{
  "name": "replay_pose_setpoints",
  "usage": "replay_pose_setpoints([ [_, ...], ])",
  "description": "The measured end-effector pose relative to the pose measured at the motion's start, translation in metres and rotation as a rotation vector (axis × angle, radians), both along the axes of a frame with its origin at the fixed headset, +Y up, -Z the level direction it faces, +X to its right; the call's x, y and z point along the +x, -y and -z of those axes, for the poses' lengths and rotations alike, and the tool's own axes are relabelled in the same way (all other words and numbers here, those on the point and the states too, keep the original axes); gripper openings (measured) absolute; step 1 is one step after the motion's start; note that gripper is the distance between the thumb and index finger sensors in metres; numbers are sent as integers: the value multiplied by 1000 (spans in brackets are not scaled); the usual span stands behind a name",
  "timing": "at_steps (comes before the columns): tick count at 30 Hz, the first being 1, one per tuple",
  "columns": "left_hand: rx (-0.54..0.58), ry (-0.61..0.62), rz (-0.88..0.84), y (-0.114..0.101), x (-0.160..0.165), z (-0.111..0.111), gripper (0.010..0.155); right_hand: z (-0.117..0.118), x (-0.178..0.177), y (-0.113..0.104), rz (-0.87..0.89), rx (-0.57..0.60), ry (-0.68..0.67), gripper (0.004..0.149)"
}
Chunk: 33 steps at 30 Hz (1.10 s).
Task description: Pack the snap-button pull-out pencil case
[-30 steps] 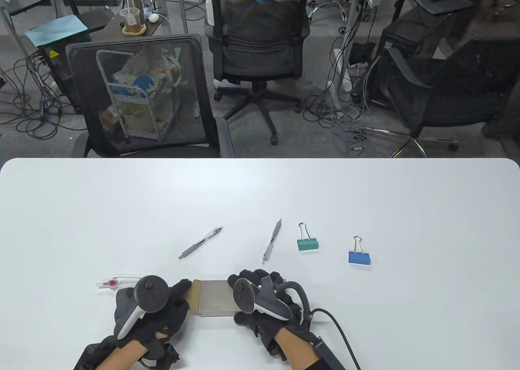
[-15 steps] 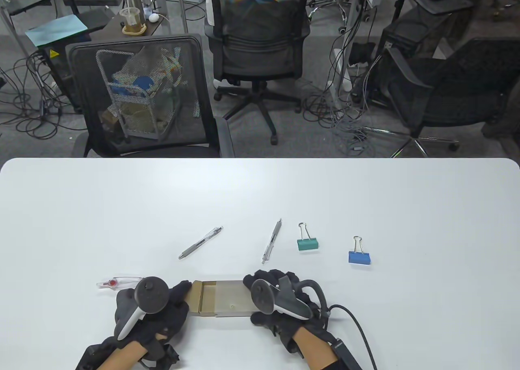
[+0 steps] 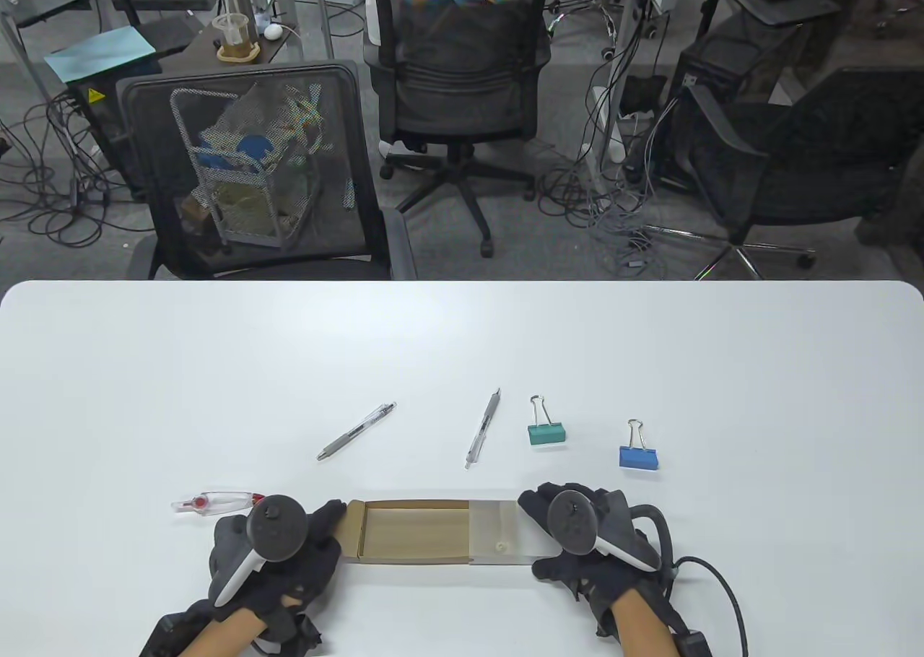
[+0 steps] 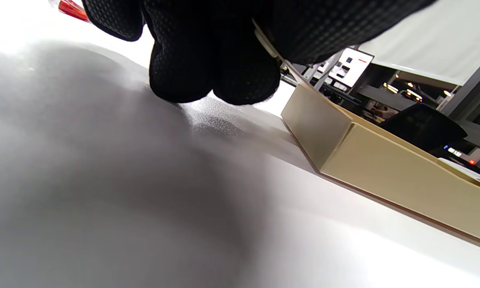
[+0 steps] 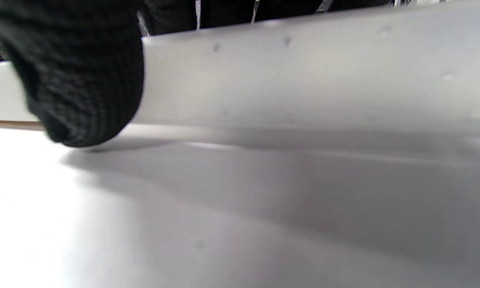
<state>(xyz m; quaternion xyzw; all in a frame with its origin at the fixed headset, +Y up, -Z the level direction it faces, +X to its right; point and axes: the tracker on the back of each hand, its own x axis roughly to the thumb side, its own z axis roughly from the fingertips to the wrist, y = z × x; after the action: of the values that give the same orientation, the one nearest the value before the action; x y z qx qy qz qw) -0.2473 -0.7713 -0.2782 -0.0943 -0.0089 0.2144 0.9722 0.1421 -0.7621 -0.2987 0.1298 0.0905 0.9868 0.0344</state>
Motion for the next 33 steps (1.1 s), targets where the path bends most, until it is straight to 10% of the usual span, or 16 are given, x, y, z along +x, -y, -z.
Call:
replay_pose_setpoints([
  [18,224,-45,42,-66,-21,23,76,-1,2,4,34,-6,-8,86],
  [33,380,-115,417,-33,-29,20,90,-2,5,4,57,-24,-17,87],
])
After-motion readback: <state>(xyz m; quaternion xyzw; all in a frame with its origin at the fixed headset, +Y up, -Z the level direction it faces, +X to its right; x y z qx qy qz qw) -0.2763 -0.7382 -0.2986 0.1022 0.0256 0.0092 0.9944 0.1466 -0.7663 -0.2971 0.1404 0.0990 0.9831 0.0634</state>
